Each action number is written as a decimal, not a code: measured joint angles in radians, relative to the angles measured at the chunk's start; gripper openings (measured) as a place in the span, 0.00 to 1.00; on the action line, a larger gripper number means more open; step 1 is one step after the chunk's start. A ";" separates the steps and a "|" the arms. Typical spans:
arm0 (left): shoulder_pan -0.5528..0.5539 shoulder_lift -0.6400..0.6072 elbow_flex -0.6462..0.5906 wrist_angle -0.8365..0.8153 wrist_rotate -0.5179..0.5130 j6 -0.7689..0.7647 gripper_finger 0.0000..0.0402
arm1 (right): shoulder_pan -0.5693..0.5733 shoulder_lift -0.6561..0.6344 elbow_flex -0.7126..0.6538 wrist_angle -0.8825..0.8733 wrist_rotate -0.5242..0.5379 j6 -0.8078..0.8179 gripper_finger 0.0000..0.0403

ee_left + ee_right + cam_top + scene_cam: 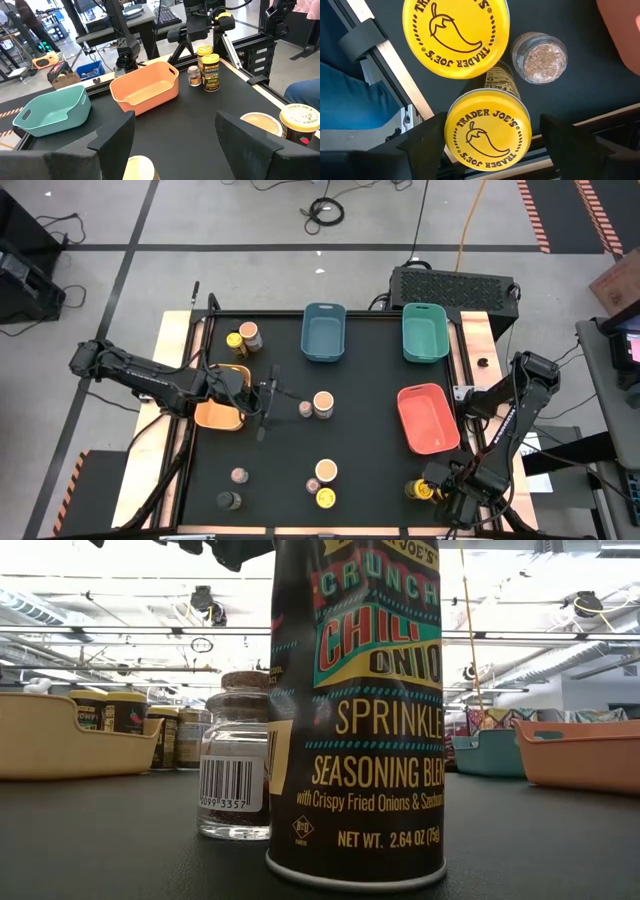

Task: Sort spices by type
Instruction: Put the yellow seasoning can into the yellow bin

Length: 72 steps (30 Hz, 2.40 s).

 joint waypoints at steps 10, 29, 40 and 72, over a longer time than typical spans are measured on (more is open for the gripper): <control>0.000 0.000 0.000 -0.008 0.000 0.000 0.69 | 0.000 -0.001 0.000 0.006 -0.001 0.002 0.53; 0.000 -0.011 0.000 -0.018 -0.018 -0.008 0.69 | -0.008 -0.001 0.214 -0.220 -0.058 0.029 0.52; 0.000 -0.079 0.000 -0.087 -0.052 -0.087 0.69 | -0.085 -0.014 0.514 -0.520 0.112 -0.040 0.52; 0.112 -0.164 0.015 -0.407 -0.061 -0.379 0.69 | -1.173 0.102 0.520 0.162 -0.014 -1.747 0.54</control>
